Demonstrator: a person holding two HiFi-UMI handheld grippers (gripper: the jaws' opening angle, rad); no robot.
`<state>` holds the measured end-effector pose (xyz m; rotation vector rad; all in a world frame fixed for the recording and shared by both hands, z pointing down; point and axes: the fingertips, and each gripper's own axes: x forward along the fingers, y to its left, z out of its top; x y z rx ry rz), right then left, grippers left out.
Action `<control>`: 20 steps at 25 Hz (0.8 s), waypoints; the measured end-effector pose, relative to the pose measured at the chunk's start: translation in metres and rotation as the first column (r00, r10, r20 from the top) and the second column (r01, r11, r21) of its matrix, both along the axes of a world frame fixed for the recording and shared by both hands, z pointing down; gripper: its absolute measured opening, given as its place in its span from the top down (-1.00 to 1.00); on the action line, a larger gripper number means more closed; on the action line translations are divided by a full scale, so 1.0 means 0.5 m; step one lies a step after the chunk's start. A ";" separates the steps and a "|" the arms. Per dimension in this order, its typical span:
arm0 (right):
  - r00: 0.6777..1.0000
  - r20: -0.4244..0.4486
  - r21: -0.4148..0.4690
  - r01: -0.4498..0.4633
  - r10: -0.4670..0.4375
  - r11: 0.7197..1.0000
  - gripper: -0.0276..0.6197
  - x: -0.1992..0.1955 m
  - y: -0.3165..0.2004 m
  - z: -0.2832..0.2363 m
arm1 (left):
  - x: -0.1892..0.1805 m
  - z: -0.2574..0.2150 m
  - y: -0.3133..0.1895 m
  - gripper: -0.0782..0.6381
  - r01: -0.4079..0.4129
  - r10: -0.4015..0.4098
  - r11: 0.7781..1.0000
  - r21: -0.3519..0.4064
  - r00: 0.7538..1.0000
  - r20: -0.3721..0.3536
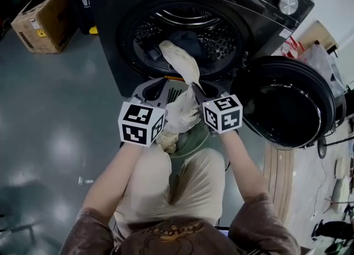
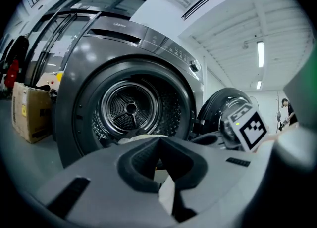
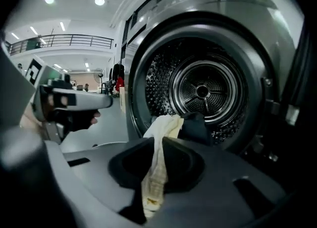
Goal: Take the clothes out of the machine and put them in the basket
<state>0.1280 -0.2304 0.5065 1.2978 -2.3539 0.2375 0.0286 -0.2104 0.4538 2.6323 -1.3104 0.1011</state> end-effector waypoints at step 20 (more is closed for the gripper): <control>0.997 0.065 0.021 -0.038 0.037 0.999 0.38 0.034 0.132 -0.041 | 0.046 0.010 -0.001 0.76 -0.018 0.018 1.000 0.003 0.999 0.031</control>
